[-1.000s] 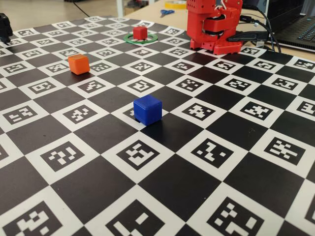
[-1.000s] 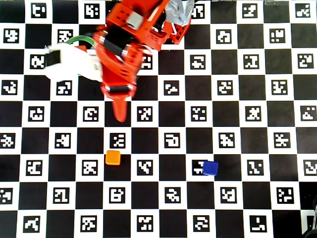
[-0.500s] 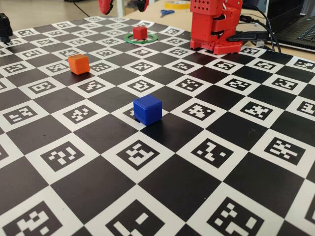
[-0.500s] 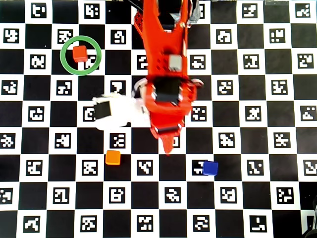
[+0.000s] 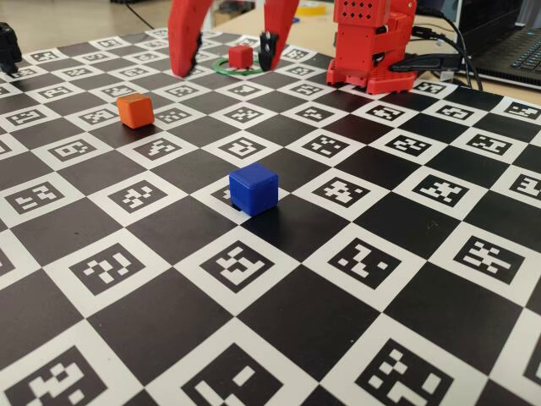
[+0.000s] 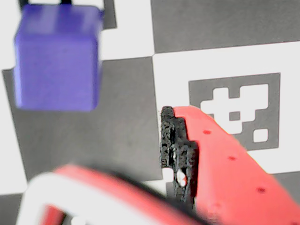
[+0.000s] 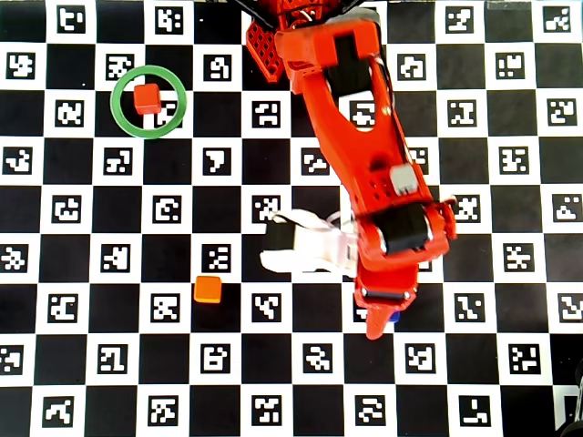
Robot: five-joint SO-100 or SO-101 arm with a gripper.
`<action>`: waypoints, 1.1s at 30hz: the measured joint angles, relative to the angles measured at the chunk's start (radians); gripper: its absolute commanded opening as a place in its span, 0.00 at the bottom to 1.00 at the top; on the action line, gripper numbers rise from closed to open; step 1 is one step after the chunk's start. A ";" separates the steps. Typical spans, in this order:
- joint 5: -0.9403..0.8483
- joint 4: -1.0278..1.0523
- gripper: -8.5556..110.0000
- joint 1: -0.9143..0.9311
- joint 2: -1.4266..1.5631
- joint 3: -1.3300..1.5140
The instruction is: Grab the red cube then put it in the green circle then put the blue cube on top and finally the orange cube on top
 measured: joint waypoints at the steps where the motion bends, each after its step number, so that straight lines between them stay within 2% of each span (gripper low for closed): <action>1: 0.005 0.000 0.44 -0.005 -0.012 -0.003; 33: 0.041 -0.086 0.44 -0.063 -0.307 -0.181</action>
